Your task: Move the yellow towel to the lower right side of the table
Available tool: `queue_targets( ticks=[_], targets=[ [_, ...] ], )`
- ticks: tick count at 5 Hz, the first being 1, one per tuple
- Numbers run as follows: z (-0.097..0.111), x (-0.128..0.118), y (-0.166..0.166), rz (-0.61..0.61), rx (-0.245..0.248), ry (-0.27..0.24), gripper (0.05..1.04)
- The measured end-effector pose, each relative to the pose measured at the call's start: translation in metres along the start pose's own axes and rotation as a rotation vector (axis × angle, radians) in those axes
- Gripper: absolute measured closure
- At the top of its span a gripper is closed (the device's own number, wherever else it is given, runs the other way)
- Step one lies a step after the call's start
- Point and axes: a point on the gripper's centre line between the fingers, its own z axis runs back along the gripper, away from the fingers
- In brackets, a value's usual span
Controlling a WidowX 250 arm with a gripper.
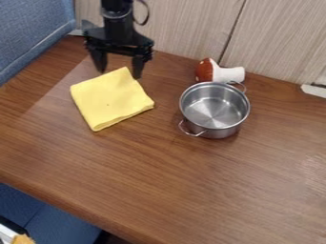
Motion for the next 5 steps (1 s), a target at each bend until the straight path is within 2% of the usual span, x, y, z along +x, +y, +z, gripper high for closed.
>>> queue_targets(
  ticks=[1, 3, 4, 5],
  targets=[
    [-0.008, -0.01, 0.018, 0.038, 0.022, 0.03, 0.083],
    [-0.036, -0.023, 0.033, 0.082, 0.006, 0.119, 0.083],
    [-0.041, -0.022, 0.034, 0.112, -0.11, 0.108, 0.083],
    [-0.043, -0.026, 0.034, 0.098, -0.092, 0.112, 0.083]
  ],
)
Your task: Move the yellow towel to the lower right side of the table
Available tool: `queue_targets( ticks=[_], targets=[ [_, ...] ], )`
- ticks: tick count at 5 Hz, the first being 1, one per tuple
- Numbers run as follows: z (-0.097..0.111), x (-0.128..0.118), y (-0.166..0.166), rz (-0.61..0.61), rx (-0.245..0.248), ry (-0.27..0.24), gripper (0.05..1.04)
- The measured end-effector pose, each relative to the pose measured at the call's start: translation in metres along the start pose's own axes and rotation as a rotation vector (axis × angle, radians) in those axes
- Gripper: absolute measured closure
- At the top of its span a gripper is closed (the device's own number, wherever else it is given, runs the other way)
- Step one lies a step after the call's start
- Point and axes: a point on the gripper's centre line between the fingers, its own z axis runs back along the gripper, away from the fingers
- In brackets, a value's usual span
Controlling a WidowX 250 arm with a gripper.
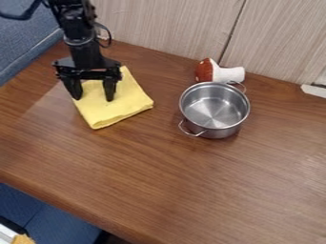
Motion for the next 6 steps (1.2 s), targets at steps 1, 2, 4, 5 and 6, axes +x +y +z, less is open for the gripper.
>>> queue_targets(
  ticks=[1, 2, 4, 5, 6],
  targets=[
    [0.001, -0.015, -0.001, -0.026, 0.0, -0.002, 0.083],
    [0.004, -0.033, -0.011, -0.08, -0.002, 0.008, 0.085],
    [0.01, -0.073, -0.034, -0.219, -0.031, 0.016, 0.085],
    [0.012, -0.096, -0.052, -0.325, -0.053, 0.018, 0.084],
    [0.017, -0.128, -0.07, -0.457, -0.073, 0.018, 0.084]
  ],
)
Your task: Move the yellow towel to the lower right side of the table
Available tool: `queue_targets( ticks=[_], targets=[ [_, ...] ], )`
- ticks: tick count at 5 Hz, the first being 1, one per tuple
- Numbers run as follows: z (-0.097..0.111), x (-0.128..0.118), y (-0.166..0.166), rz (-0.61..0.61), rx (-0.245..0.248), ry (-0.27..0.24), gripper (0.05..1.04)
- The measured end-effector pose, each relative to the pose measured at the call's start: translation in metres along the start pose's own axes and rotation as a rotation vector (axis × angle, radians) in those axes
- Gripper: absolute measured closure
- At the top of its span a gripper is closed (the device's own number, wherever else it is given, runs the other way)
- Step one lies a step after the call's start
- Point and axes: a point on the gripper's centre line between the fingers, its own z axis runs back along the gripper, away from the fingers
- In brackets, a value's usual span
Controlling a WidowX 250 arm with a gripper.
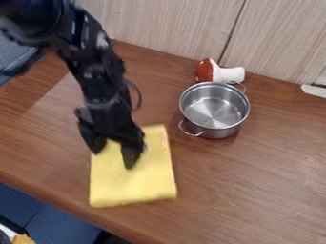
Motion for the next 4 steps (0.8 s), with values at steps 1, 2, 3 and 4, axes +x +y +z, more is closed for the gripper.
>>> queue_targets(
  ticks=[1, 2, 3, 4],
  targets=[
    [0.0, -0.016, -0.028, -0.13, -0.01, -0.006, 0.084],
    [-0.002, -0.021, -0.054, -0.211, -0.033, 0.002, 0.084],
    [-0.002, -0.013, -0.067, -0.214, -0.054, 0.013, 0.082],
    [-0.003, 0.001, -0.077, -0.208, -0.081, 0.019, 0.082]
  ],
)
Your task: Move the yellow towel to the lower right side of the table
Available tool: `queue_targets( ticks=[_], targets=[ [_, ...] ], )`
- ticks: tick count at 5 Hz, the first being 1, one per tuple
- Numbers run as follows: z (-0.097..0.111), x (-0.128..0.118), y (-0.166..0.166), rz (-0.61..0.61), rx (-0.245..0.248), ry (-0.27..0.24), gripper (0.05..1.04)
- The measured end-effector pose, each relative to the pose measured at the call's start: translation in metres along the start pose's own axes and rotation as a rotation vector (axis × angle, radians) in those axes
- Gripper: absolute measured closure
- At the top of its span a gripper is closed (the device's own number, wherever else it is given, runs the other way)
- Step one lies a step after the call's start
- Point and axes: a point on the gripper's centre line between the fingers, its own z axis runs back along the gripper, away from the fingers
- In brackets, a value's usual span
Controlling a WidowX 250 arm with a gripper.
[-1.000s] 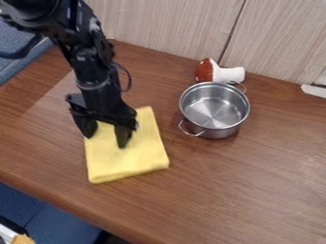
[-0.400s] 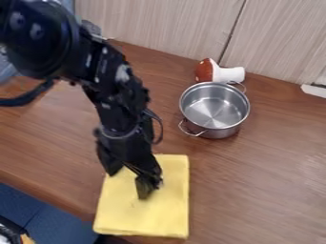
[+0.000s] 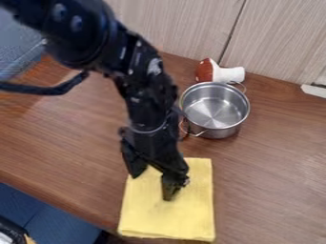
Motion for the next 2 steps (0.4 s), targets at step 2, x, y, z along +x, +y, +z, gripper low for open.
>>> queue_targets(
  ticks=[2],
  targets=[
    [0.0002, 0.0122, -0.0202, -0.053, -0.031, 0.006, 0.084]
  ],
)
